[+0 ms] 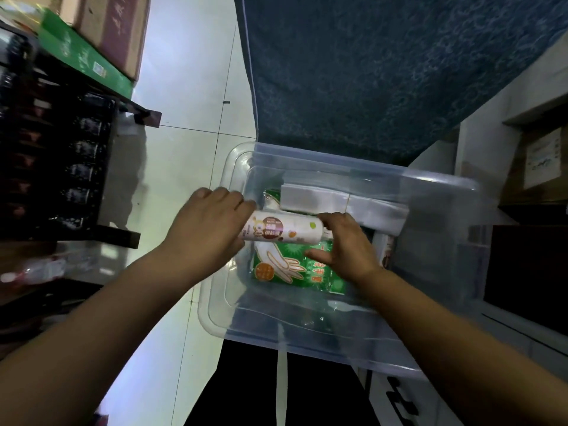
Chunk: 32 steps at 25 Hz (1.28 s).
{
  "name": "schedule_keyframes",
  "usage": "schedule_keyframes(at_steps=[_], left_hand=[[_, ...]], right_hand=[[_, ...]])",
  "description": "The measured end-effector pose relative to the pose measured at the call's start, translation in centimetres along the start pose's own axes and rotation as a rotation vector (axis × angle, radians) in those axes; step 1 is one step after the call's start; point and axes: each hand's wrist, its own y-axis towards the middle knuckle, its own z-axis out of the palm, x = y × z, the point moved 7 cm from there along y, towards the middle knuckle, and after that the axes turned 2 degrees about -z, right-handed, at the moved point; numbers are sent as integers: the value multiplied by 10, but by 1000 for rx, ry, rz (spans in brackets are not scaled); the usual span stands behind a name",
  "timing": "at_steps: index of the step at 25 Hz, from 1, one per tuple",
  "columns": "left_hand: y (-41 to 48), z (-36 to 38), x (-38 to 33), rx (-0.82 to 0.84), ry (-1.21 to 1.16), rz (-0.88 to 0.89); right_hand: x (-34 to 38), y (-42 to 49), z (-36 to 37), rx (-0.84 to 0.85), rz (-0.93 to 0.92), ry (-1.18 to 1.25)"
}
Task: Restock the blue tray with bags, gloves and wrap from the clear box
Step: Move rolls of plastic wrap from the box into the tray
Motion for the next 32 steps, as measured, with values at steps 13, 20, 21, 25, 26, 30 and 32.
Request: schedule_keyframes(at_steps=[13,20,21,25,26,30,32], left_hand=[[-25,-2,72,-153,-274,-228],[-29,-47,59,-196,-466,-198],[-30,-57,52,-195,-496,-176],[-29,-95,9,-200,-579,-49],[-27,-102,-1,-196,-593,-30],[-22,-154,-94,-234,-612,227],[-29,-179,-144,-250,-625,345]], right_hand=[[-59,25,51,224,299,-601],[-10,-69,-43,-135,654,59],[-4,-90,-57,-200,714,150],[17,-173,-104,-569,876,564],[22,-186,-111,-644,888,657],[50,-272,-162,-1030,805,923],[62,-319,-189,-1200,732,948]])
